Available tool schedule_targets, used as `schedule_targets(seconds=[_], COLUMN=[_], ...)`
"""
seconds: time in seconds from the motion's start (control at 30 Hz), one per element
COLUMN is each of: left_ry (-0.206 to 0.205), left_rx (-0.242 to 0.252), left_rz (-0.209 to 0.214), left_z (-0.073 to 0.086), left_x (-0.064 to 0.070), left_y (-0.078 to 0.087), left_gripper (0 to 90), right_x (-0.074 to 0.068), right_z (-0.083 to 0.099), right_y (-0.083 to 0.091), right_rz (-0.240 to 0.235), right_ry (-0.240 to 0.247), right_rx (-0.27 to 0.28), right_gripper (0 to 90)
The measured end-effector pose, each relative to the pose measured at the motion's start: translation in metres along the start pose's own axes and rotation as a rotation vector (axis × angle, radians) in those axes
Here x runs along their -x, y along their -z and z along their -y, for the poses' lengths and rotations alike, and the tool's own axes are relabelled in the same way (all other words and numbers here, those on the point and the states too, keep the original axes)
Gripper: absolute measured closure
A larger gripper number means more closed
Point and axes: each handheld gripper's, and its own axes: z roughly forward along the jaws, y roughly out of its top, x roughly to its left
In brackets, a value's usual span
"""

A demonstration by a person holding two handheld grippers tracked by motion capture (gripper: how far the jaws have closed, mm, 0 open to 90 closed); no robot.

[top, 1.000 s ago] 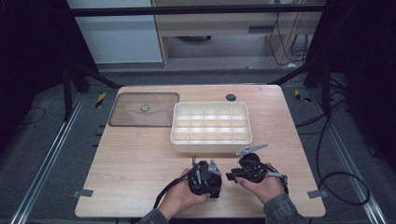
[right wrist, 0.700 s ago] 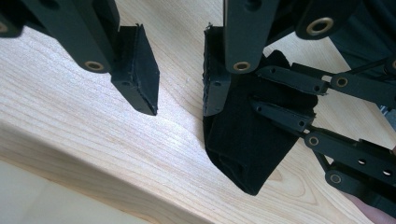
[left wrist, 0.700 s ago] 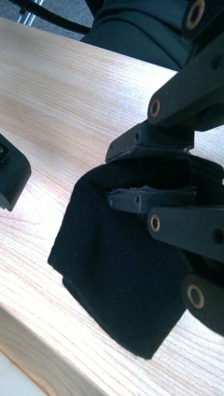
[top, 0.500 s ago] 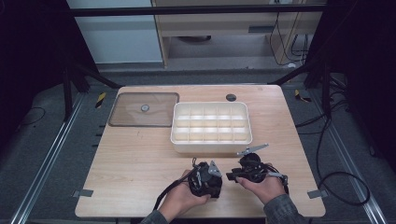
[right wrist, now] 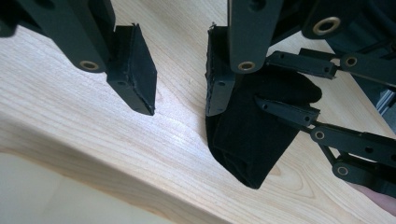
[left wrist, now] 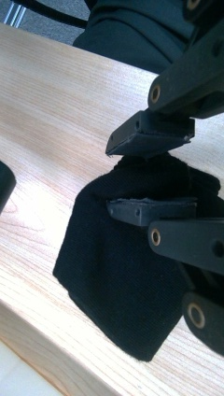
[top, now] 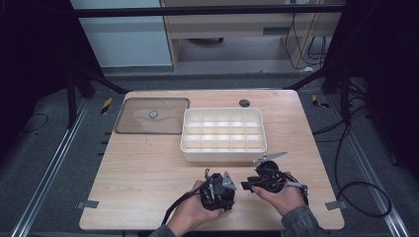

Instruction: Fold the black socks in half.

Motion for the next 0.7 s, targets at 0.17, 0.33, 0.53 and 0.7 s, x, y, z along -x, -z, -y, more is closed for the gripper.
schedule_targets(seconds=[0.17, 0.33, 0.53, 0.7], left_ry=[-0.008, -0.017, -0.024, -0.028], left_rx=[0.007, 0.028, 0.037, 0.033], left_rz=[-0.007, -0.001, 0.006, 0.007], left_z=[-0.002, -0.005, -0.007, -0.007], left_x=[0.005, 0.010, 0.014, 0.015], left_y=[0.006, 0.013, 0.017, 0.016], left_gripper=[61.3, 59.5, 59.4, 59.4], right_x=[-0.001, -0.002, -0.003, -0.003], right_z=[-0.003, -0.005, -0.006, -0.007], right_y=[0.006, 0.009, 0.010, 0.011], right_rz=[0.005, 0.009, 0.014, 0.011], right_ry=[0.005, 0.005, 0.006, 0.008], right_rx=[0.011, 0.012, 0.013, 0.015], right_gripper=[62.9, 62.8, 62.3, 62.3])
